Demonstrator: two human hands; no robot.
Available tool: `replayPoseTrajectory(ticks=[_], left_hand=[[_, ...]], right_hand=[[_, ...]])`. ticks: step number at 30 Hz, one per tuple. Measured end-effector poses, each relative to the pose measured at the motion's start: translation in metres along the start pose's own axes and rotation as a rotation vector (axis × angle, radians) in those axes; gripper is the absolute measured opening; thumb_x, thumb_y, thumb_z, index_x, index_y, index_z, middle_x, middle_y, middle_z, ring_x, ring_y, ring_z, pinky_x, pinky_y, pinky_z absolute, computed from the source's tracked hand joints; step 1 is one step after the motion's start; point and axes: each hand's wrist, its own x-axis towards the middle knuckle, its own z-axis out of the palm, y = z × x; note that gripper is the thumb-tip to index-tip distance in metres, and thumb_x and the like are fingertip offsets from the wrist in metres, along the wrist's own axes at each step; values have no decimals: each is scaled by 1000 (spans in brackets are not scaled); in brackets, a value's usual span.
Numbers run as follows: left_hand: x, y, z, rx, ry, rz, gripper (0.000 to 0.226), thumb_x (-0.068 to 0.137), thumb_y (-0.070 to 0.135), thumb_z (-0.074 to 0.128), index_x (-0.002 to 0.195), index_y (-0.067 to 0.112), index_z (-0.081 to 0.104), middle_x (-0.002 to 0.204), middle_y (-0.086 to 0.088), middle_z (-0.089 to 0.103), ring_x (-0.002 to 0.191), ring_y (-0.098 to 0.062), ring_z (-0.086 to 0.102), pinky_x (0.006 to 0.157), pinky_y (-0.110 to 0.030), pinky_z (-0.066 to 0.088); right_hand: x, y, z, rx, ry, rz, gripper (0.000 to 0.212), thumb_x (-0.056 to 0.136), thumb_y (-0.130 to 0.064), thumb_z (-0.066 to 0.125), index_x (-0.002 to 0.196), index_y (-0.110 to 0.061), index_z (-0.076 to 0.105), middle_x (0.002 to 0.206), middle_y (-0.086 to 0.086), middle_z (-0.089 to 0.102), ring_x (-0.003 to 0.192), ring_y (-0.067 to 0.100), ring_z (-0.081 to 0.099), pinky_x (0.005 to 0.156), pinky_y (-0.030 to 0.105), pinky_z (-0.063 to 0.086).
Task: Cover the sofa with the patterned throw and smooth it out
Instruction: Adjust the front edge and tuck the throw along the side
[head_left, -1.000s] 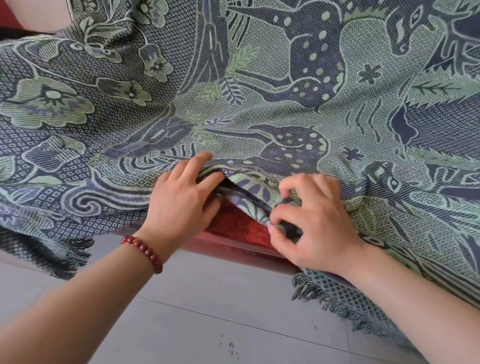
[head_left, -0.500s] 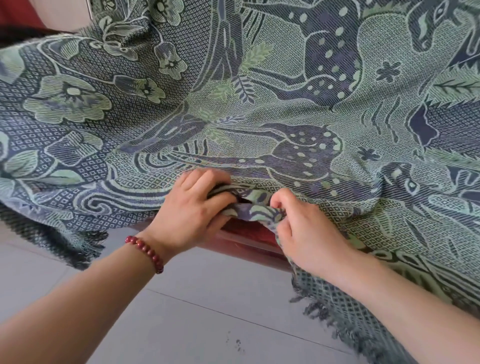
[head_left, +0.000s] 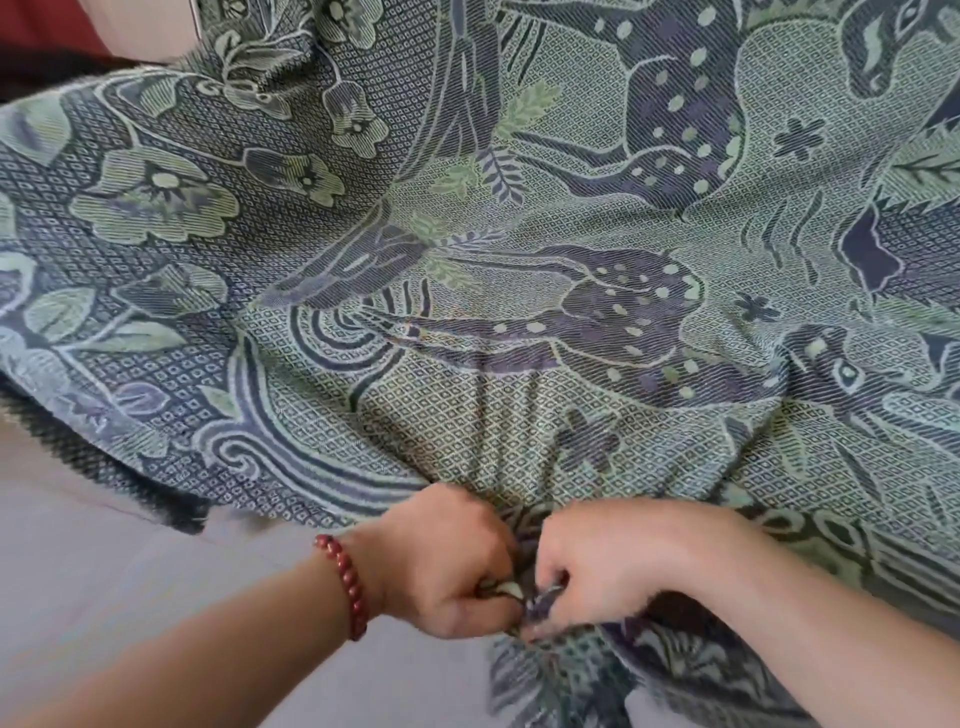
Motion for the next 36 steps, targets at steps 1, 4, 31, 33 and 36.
replayPoseTrajectory(ticks=[1,4,31,33,36], left_hand=[[-3,-1,0,18,7,-7,43,81,51,52,61,12,54,67,-3,57,63,-27,54,51,-34,42],[-15,-12,4,113,126,8,14,75,30,61,68,18,55,71,2,54,64,-21,50,53,-31,42],[-37,-28,-5,510,544,43,19,93,12,49,81,16,64,70,1,57,61,-18,49,51,-29,37],[-46,-24,6,461,495,19,17,91,17,54,76,16,63,70,2,58,60,-19,51,47,-29,42],[-58,-23,24,365,463,-49,20,90,24,56,72,16,60,68,1,57,59,-20,52,48,-29,44]], right_hand=[[1,0,0,39,-21,15,44,83,-52,59,65,-11,57,53,3,47,51,19,39,49,30,34],[4,0,-6,76,-35,60,47,88,-54,54,59,-17,52,55,-1,45,48,16,40,47,28,30],[32,-16,-2,61,633,52,13,78,-33,62,86,-23,56,71,-5,59,69,23,56,58,31,48],[34,-19,2,38,560,40,16,78,-35,64,76,-21,56,69,-5,58,69,23,55,57,29,46],[40,-32,9,2,420,19,26,82,-44,62,70,-22,55,70,-2,56,74,24,54,56,28,37]])
